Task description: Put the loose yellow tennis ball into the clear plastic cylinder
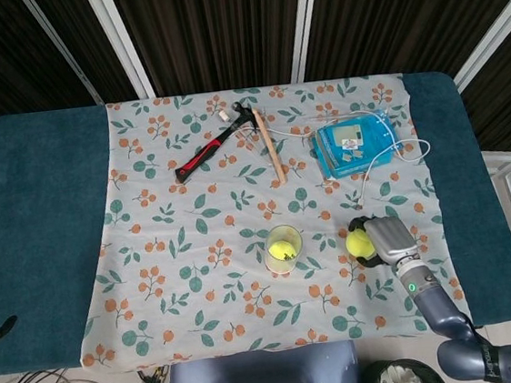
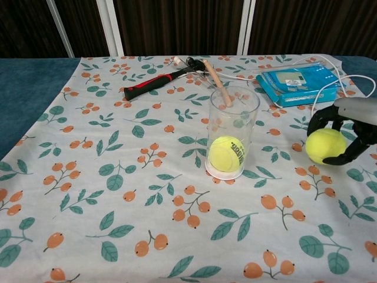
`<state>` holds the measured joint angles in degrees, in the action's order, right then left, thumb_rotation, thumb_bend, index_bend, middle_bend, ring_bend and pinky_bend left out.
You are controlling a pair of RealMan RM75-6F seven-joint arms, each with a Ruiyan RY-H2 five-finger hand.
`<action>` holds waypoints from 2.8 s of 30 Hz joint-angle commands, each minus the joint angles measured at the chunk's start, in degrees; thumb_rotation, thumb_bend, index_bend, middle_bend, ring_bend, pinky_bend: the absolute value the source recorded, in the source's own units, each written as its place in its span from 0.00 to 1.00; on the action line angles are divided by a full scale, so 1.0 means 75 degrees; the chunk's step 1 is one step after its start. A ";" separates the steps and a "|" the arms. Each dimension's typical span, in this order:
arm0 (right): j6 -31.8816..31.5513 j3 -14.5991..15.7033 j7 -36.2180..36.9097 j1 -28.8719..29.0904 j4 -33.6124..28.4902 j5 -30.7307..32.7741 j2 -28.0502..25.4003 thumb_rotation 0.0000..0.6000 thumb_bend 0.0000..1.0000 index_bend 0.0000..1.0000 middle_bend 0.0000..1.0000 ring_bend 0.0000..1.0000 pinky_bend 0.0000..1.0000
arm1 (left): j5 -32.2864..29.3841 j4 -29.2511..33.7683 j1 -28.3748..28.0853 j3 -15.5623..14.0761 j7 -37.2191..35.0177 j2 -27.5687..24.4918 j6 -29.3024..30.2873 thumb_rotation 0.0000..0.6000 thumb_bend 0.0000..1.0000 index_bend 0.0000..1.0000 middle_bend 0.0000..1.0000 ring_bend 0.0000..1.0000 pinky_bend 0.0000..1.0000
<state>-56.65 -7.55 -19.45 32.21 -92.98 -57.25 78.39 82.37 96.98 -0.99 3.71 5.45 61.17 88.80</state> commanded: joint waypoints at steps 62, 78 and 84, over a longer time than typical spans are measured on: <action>-0.0152 -0.0938 -0.1446 0.2403 -0.3250 0.1784 -0.1054 1.00 0.34 0.27 0.19 0.28 1.00 | 0.0083 -0.0239 0.0067 0.0147 -0.0262 0.0155 0.0325 1.00 0.02 0.16 0.00 0.00 0.04; -0.0712 -0.0945 -0.1509 0.2487 -0.3711 0.1964 -0.1705 1.00 0.34 0.17 0.07 0.15 1.00 | 0.0016 -0.0218 0.0061 0.0166 -0.0177 0.0156 0.0285 1.00 0.02 0.16 0.00 0.00 0.03; -0.2254 -0.0521 -0.1350 0.1486 -0.3548 0.0133 -0.2163 1.00 0.34 0.17 0.06 0.09 0.20 | 0.0093 -0.0254 0.0032 0.0141 -0.0194 0.0175 0.0253 1.00 0.02 0.16 0.00 0.00 0.04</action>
<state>-67.96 -13.50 -30.75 47.79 -120.18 -49.34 64.36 83.03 95.11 -0.74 4.78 4.02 62.46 90.68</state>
